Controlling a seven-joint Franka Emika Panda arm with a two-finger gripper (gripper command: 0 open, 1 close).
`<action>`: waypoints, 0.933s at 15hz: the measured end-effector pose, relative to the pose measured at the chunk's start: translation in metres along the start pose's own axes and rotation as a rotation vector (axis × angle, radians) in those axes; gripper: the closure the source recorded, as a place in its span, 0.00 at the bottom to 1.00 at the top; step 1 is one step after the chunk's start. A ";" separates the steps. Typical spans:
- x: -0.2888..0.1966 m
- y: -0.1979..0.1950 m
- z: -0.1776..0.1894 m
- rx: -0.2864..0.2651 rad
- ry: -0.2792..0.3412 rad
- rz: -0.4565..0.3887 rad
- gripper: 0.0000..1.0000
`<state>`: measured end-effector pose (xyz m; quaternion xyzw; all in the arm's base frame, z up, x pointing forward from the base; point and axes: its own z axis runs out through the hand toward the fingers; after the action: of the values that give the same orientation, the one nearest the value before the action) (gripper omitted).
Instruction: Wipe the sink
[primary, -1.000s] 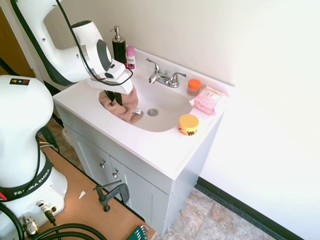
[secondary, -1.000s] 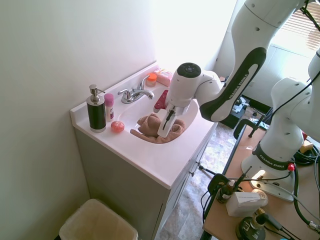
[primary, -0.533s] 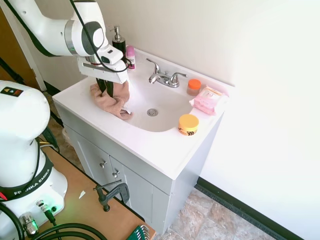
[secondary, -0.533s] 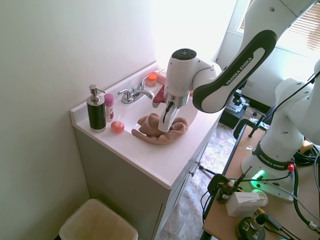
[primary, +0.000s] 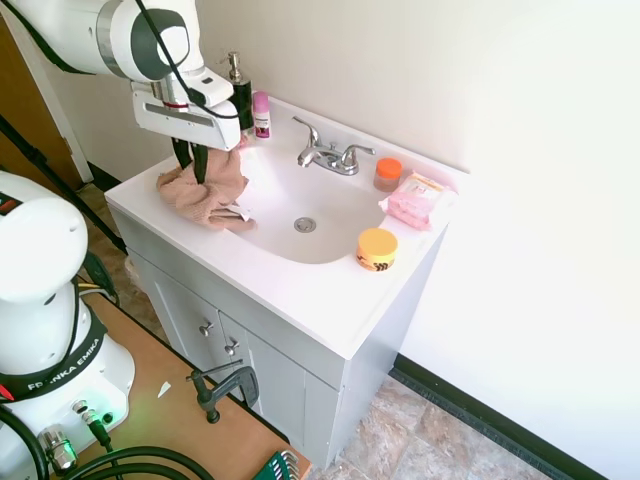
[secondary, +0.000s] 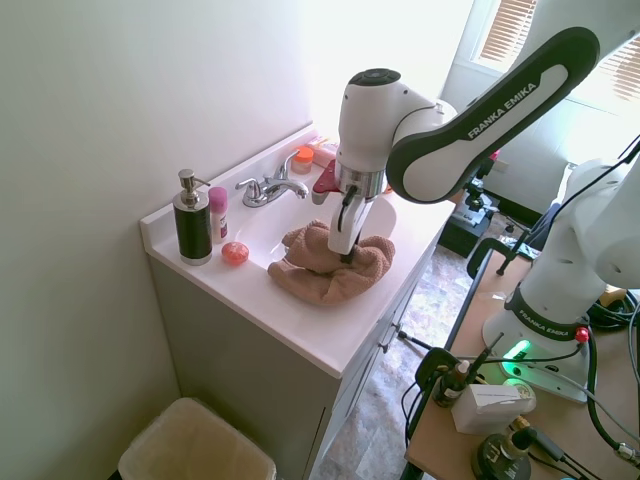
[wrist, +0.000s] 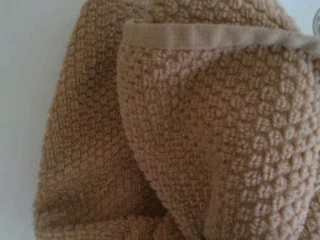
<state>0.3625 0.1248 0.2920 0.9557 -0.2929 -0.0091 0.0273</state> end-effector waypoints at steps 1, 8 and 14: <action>-0.005 -0.002 -0.004 -0.001 -0.001 -0.009 1.00; -0.037 -0.009 -0.030 -0.019 -0.013 -0.070 1.00; -0.065 -0.022 -0.031 -0.046 0.015 -0.161 1.00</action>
<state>0.3221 0.1807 0.3214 0.9753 -0.2145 -0.0107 0.0509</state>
